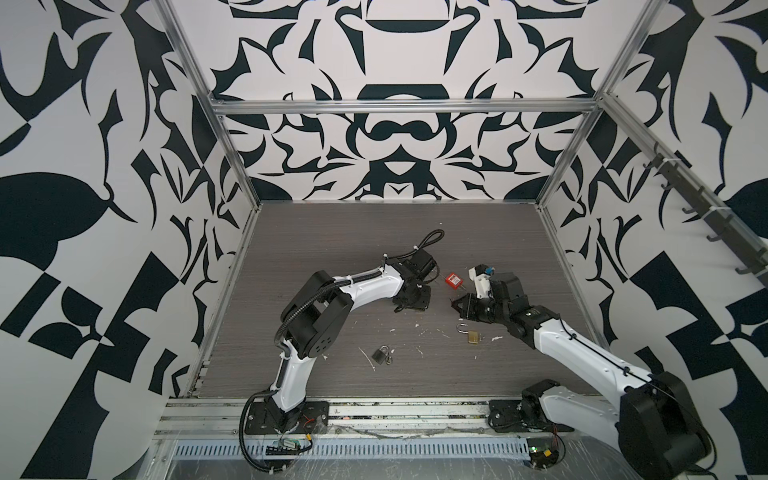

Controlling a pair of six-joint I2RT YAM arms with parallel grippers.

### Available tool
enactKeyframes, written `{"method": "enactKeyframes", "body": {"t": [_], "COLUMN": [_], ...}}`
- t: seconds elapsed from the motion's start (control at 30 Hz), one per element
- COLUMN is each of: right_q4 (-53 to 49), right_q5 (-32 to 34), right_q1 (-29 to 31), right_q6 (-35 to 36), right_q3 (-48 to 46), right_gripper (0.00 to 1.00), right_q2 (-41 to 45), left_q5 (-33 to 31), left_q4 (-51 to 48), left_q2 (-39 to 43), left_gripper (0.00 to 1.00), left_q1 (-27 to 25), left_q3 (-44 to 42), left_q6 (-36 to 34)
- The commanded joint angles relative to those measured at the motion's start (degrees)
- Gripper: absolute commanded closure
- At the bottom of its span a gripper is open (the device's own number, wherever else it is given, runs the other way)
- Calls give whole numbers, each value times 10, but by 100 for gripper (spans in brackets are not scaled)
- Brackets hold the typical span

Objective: Lock with the key

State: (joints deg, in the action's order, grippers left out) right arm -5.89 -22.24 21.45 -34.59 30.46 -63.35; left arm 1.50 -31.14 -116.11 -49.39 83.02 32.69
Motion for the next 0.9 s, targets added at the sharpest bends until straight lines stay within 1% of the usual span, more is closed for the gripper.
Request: {"method": "enactKeyframes", "body": {"t": [0.0,0.07,0.23,0.4,0.47,0.57,0.67,0.7,0.77,0.8,0.87], "right_q4": [12,10,19,54,68,88,100,101,101,100,95], "right_q5": [-13,-18,-40,-75,-89,-105,-121,-121,-116,-111,-102], "right_q1": [-2,-2,-2,-1,-1,-1,1,3,8,11,17], "right_q6": [-5,-6,-4,-5,0,7,10,13,17,19,24], "right_q3": [0,0,-1,3,9,26,48,55,65,70,77], "right_gripper": [100,100,100,100,100,100,100,100,100,100,100], "right_q2": [-3,-9,-42,-97,-125,-174,-221,-233,-248,-254,-262], "left_q5": [-14,-24,-74,-140,-169,-199,-198,-199,-197,-192,-187], "left_q4": [-10,-5,19,73,101,159,243,270,322,349,384], "left_q2": [-1,18,94,187,223,274,321,337,363,375,392], "left_gripper": [60,59,55,49,42,27,16,10,2,1,1], "left_q1": [4,6,11,19,19,21,22,22,23,24,24], "left_q3": [7,6,0,-44,-70,-126,-197,-223,-269,-291,-321], "left_q6": [-4,-9,-37,-75,-92,-122,-154,-157,-159,-160,-155]}}
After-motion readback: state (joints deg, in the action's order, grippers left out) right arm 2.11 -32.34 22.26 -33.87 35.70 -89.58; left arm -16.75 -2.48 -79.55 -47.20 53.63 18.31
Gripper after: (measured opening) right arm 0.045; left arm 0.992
